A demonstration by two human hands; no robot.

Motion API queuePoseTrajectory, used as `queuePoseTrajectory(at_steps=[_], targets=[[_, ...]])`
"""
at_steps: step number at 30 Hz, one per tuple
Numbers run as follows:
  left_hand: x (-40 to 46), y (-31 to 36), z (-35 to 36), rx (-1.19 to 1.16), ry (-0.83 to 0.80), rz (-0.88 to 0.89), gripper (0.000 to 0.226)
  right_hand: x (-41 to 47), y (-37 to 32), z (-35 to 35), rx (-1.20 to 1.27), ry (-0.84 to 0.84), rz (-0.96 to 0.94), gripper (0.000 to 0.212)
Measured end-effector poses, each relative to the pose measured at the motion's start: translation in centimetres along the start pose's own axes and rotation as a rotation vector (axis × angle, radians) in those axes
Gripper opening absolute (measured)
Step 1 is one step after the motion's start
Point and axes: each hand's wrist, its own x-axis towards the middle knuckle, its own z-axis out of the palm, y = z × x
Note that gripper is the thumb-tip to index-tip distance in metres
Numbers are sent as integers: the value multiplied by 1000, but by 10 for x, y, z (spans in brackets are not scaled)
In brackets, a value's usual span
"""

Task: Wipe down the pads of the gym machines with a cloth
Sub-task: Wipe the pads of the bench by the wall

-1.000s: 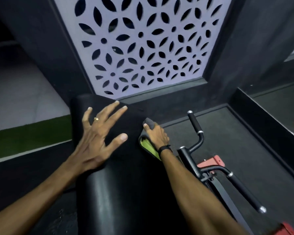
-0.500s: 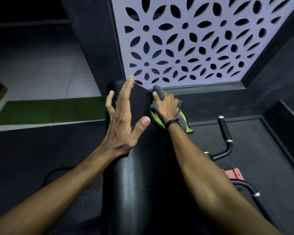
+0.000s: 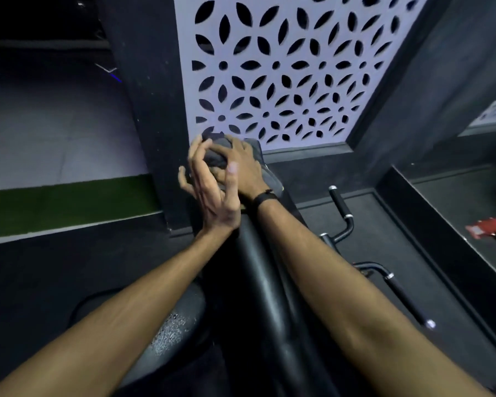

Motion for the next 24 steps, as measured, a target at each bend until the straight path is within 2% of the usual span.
queuePoseTrajectory(at_steps=[5,11,16,24], targets=[[-9,-15,-41,-34,-213,77,54,-62,-10,3,-56,42,78,65],[-21,1,-60,-107,-371,143,54,-140,-25,1,-197,121,121,48],[-44,23,-74,-137,-482,248,50,-197,-31,0,-223,146,142,53],[-104,50,-125,-78,-823,375,54,-311,-46,-3,-295,209,294,54]])
